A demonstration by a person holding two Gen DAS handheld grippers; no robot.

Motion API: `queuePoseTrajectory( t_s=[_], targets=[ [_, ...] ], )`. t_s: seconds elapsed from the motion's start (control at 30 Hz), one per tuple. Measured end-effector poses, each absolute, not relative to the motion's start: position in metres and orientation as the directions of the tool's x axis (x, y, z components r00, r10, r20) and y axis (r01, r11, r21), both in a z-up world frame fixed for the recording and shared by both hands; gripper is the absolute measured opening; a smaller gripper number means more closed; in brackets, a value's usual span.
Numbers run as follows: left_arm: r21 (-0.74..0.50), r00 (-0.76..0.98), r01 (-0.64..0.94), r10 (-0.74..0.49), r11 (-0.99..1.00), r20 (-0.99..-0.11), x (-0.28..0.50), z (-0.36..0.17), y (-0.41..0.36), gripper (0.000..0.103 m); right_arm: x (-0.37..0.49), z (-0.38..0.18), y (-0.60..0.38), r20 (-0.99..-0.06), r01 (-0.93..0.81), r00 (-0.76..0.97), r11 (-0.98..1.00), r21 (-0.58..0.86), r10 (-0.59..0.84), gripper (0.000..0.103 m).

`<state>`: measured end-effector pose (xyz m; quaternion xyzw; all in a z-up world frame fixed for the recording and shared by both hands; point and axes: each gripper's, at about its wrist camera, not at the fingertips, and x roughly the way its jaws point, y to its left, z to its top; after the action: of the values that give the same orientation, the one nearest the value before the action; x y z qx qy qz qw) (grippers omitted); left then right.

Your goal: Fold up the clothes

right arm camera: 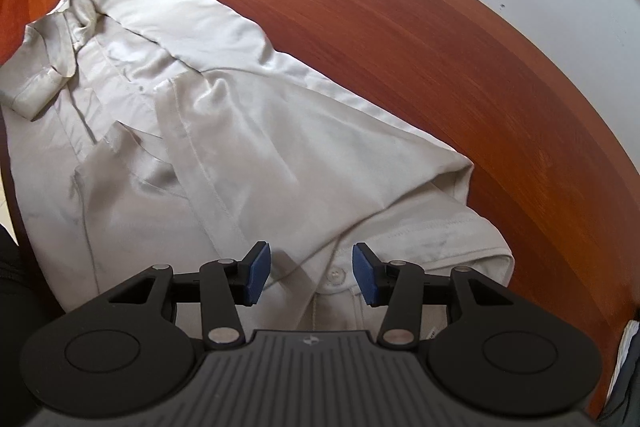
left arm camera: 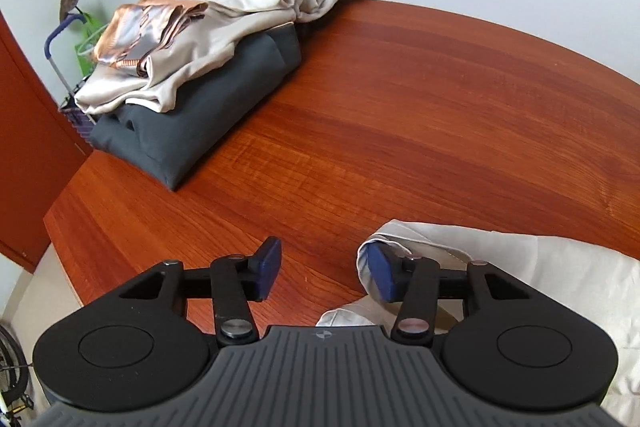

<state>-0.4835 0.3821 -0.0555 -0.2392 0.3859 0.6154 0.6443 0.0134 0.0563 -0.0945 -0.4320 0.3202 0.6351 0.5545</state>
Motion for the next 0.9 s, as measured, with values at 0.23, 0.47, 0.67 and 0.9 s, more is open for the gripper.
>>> queuePoseTrajectory(
  t_s=[0.23,0.47,0.67,0.9],
  targets=[
    [0.155,-0.026,-0.974,0.598,0.164,-0.801,-0.475,-0.056,0.369,0.06,0.0,-0.099,0.059,-0.914,-0.972,-0.036,-0.227,-0.063,0.405,0.061],
    [0.138,-0.002,-0.973,0.59,0.185,-0.808,-0.469,-0.053,0.356,0.064,-0.011,-0.109,0.061,-0.915,-0.959,-0.028,-0.27,-0.089,0.403,0.057],
    [0.139,0.003,-0.97,0.583,0.198,-0.812,-0.465,-0.051,0.341,0.064,-0.01,-0.11,0.065,-0.912,-0.953,-0.047,-0.291,-0.081,0.407,0.029],
    [0.15,-0.007,-0.968,0.58,0.2,-0.815,-0.458,-0.047,0.319,0.064,-0.009,-0.106,0.067,-0.908,-0.947,-0.068,-0.312,-0.071,0.414,0.017]
  ],
)
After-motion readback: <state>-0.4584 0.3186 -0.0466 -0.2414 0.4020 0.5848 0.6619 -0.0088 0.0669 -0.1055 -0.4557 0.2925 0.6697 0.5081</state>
